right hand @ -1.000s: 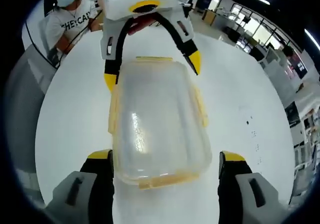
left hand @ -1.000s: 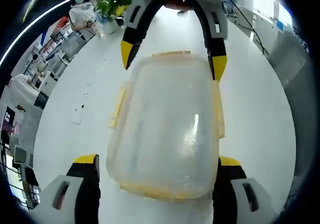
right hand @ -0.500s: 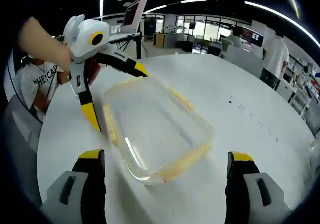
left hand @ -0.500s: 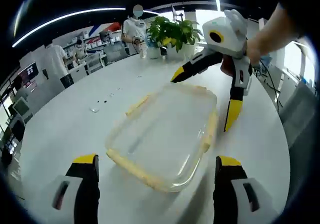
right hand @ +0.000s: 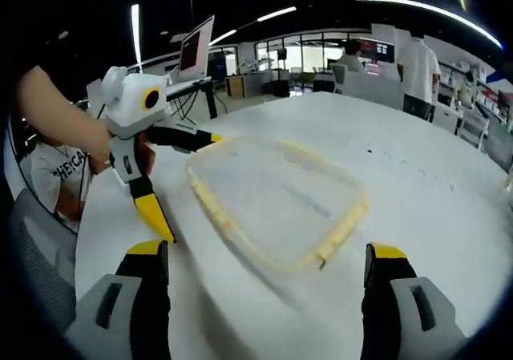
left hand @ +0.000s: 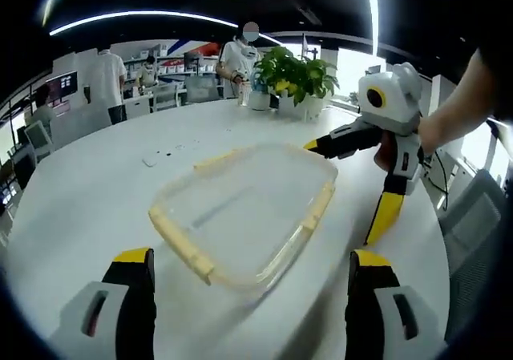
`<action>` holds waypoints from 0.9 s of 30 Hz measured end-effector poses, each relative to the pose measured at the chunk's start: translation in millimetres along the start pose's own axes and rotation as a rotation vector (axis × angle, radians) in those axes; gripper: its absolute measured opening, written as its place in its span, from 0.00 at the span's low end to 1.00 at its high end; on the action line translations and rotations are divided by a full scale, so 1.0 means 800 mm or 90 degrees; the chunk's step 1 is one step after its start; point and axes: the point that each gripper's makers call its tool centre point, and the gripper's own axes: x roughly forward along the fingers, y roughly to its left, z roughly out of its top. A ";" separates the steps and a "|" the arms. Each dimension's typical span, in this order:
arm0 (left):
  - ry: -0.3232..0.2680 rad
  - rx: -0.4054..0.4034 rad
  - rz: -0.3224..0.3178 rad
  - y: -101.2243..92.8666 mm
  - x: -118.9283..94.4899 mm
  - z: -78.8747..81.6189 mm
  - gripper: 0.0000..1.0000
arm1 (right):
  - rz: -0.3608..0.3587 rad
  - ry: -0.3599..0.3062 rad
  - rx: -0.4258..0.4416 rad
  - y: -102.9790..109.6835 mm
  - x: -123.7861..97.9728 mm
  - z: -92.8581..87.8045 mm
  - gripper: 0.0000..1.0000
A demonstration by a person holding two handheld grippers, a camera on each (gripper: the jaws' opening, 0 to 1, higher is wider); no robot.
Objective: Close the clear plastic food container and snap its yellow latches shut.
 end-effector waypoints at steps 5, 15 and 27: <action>-0.023 -0.036 0.015 0.004 -0.014 0.005 0.98 | -0.022 -0.008 0.023 -0.007 -0.009 0.002 1.00; -0.036 -0.078 0.041 0.005 -0.047 -0.005 0.95 | -0.049 -0.035 0.060 -0.007 -0.042 0.003 1.00; -0.055 -0.129 0.070 -0.006 -0.109 -0.018 0.92 | -0.080 -0.099 0.118 0.002 -0.112 0.016 0.99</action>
